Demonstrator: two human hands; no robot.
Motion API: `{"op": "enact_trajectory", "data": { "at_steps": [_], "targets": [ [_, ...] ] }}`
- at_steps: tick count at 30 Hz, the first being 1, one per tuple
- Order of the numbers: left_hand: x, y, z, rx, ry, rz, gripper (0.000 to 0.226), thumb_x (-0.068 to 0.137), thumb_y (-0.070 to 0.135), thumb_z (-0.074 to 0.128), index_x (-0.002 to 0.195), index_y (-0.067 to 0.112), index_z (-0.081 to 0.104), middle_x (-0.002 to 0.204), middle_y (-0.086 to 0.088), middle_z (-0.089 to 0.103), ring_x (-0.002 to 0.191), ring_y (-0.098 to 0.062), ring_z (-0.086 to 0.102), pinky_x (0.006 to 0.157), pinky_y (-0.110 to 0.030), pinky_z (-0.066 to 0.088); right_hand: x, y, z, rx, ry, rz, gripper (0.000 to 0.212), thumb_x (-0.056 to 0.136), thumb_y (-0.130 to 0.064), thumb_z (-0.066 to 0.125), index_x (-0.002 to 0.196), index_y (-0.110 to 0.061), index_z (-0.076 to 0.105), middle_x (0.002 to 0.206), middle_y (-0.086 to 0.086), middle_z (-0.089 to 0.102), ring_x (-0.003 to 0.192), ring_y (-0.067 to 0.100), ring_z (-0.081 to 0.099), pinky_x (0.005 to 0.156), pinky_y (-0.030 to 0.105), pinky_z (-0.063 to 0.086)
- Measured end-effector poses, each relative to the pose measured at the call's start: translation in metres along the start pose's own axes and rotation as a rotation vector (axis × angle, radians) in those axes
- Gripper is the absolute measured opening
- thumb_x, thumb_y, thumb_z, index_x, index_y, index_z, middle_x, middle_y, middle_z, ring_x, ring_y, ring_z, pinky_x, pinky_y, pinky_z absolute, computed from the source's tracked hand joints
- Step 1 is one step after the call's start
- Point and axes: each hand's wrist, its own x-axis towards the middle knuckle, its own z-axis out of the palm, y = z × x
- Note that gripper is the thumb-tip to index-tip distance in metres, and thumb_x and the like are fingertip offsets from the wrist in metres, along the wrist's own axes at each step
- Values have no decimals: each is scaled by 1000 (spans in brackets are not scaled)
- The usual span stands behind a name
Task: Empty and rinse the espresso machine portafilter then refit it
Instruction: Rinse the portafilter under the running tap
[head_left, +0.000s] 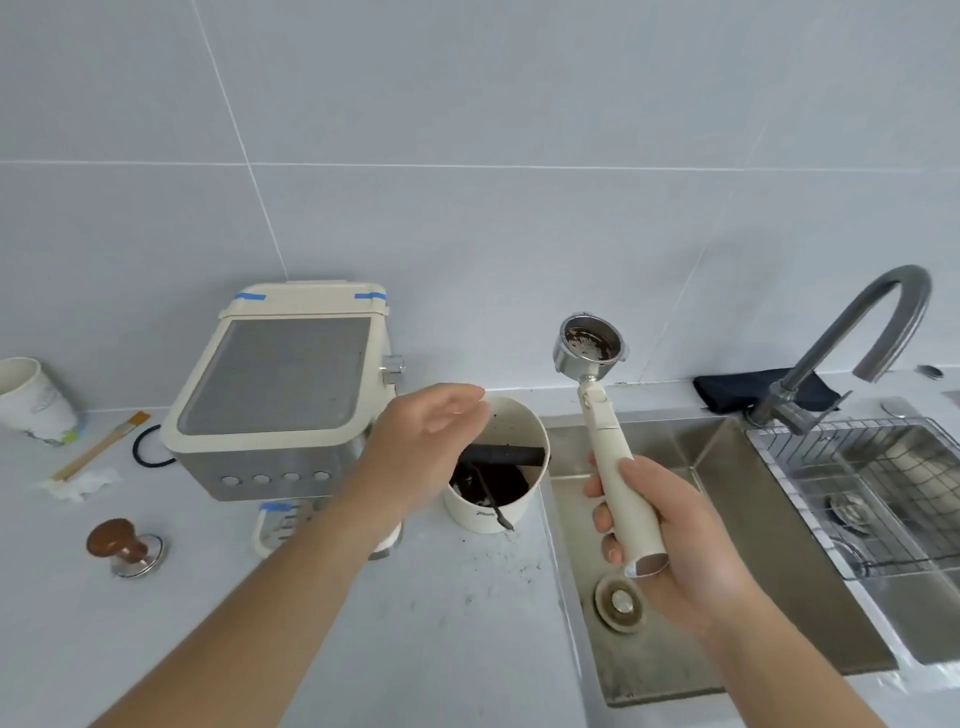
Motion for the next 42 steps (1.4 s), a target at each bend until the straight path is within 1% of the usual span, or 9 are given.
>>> {"op": "enact_trajectory", "data": {
  "at_steps": [5, 12, 17, 23, 28, 30, 33, 36, 42],
  "targets": [
    [-3, 17, 82, -272, -37, -160, 13, 87, 30, 68, 88, 20, 77, 97, -9, 76, 99, -23, 71, 96, -39, 54, -4, -23, -54, -15, -34, -18, 36, 79, -20, 63, 107, 2, 60, 84, 15, 68, 52, 20, 55, 38, 26, 43],
    [3, 40, 186, -327, -59, -219, 14, 92, 27, 62, 89, 23, 75, 98, -5, 77, 96, -21, 71, 92, -39, 56, 0, -38, -120, -1, -60, -5, 24, 79, -14, 71, 93, -2, 57, 88, 19, 69, 53, 25, 56, 39, 29, 43],
    [9, 51, 243, -329, -83, -214, 16, 92, 30, 62, 94, 23, 77, 94, -3, 77, 92, -17, 71, 91, -39, 55, 7, -42, -165, 17, -74, 8, 15, 78, -17, 67, 89, -6, 68, 87, 20, 69, 54, 26, 59, 39, 30, 47],
    [20, 52, 293, -336, -60, -237, 14, 91, 16, 63, 98, 11, 74, 85, -4, 72, 84, -17, 68, 84, -32, 59, 14, -42, -211, 29, -52, 20, 33, 78, -16, 69, 104, 4, 63, 90, 19, 69, 60, 28, 65, 43, 33, 51],
    [34, 53, 325, -322, -66, -308, 14, 91, 8, 61, 97, 11, 73, 85, -3, 73, 79, -12, 70, 73, -22, 58, 22, -39, -243, -59, 7, 21, 32, 78, -20, 69, 106, -6, 69, 87, 13, 73, 69, 26, 69, 57, 38, 56],
    [40, 53, 330, -313, -69, -327, 14, 91, 6, 60, 97, 10, 73, 85, -4, 73, 80, -14, 69, 75, -25, 59, 24, -41, -252, -83, -1, 9, 32, 79, -18, 68, 109, -10, 71, 91, 10, 77, 75, 21, 70, 59, 32, 56],
    [50, 49, 344, -269, -92, -353, 14, 90, 6, 60, 95, 10, 73, 83, -5, 71, 79, -16, 66, 84, -35, 56, 36, -45, -280, -108, 89, 7, 26, 90, -6, 68, 116, -11, 67, 99, 7, 78, 86, 27, 74, 67, 35, 61],
    [55, 43, 352, -245, -110, -389, 18, 90, 5, 59, 91, 15, 73, 80, -2, 70, 75, -14, 63, 78, -31, 55, 56, -55, -311, -193, 252, -29, 25, 93, -3, 62, 117, -10, 67, 98, 5, 77, 85, 22, 74, 73, 33, 63],
    [64, 28, 367, -219, -141, -473, 18, 91, 4, 58, 95, 13, 74, 82, -9, 68, 78, -23, 63, 79, -44, 54, 115, -87, -377, -472, 509, -136, 28, 92, -23, 64, 120, -23, 68, 103, -6, 74, 94, 14, 71, 83, 32, 58]
  ]
}}
